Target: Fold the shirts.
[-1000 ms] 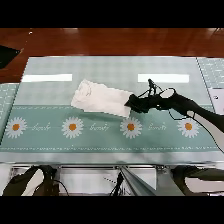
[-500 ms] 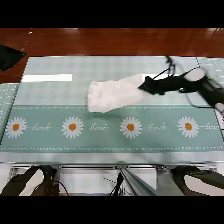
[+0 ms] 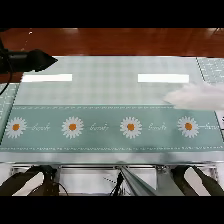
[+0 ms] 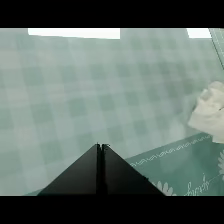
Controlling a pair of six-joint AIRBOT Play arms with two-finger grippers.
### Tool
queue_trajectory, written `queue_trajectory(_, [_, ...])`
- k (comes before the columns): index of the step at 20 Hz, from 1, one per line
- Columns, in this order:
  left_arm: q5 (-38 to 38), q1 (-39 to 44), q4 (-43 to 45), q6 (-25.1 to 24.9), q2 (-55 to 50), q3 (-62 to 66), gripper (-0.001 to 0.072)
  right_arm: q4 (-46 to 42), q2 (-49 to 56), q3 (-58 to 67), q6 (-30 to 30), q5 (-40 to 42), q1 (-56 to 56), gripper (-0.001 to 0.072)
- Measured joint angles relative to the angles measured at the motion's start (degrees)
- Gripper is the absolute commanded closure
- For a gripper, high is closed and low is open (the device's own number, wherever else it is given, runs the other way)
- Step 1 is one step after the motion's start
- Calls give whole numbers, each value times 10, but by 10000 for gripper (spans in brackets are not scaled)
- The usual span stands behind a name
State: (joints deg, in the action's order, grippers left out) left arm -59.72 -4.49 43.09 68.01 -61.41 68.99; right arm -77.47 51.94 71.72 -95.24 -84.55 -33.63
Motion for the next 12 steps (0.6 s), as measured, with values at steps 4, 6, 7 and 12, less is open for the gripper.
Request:
queue_trajectory(4, [20,18,0,-13,-7,0,681,-102,-26,-5,14,-88,-124,694])
queue_trajectory(6, [33,21,0,-16,-8,0,681,-127,-30,-24,26,-123,-168,693])
queue_trajectory(7, [42,22,0,-18,-9,0,680,-139,-31,-40,31,-140,-186,693])
queue_trajectory(12, [68,23,0,-31,-9,0,680,-252,-39,-132,42,-180,-244,692])
